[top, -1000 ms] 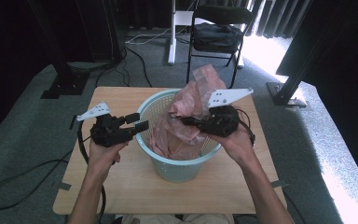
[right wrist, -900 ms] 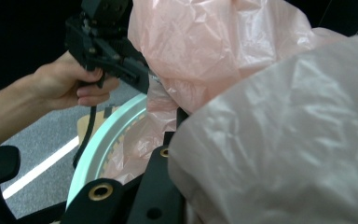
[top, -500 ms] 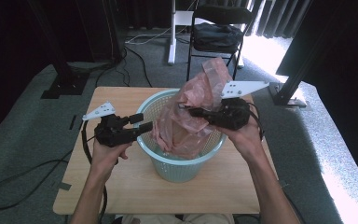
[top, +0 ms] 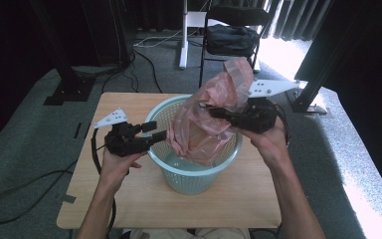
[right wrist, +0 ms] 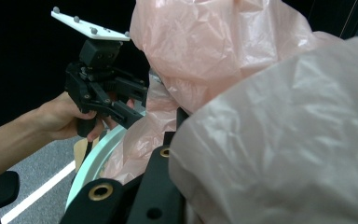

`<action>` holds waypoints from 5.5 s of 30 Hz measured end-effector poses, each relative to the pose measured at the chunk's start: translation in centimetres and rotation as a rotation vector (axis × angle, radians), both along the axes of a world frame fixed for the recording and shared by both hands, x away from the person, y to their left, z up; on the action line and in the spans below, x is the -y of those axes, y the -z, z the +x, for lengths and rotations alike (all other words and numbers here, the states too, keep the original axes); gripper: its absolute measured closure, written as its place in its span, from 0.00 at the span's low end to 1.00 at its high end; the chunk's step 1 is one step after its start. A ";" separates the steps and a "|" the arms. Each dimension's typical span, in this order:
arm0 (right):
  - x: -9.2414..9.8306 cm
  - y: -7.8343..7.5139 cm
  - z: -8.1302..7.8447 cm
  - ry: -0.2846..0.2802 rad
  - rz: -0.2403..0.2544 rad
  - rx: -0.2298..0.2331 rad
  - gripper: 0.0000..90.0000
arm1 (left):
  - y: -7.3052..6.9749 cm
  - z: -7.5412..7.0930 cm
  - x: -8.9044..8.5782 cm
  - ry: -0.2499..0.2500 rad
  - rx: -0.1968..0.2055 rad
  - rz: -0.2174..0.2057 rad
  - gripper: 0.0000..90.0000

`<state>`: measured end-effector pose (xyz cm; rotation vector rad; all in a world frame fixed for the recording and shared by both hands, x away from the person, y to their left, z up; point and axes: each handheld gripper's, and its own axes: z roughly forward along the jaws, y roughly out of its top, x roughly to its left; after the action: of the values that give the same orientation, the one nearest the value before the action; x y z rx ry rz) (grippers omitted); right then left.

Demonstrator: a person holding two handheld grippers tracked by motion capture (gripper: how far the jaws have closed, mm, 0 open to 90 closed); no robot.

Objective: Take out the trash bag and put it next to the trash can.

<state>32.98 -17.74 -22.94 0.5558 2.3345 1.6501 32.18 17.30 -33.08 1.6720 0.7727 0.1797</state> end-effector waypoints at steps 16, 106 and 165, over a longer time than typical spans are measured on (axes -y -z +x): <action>1.4 -0.5 0.3 0.027 0.041 0.001 0.95 | -0.1 0.1 0.2 -0.026 0.018 -0.004 0.43; 8.7 -5.4 -0.9 0.207 0.151 0.101 0.95 | 0.5 0.0 -1.4 -0.045 -0.004 -0.010 0.42; 13.3 2.5 0.8 0.522 0.020 0.001 0.95 | 0.8 0.2 -0.8 -0.029 -0.007 -0.008 0.42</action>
<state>33.79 -31.08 -25.46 1.0576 1.9419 1.4192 32.39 18.15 -33.89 1.6551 0.8015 0.1908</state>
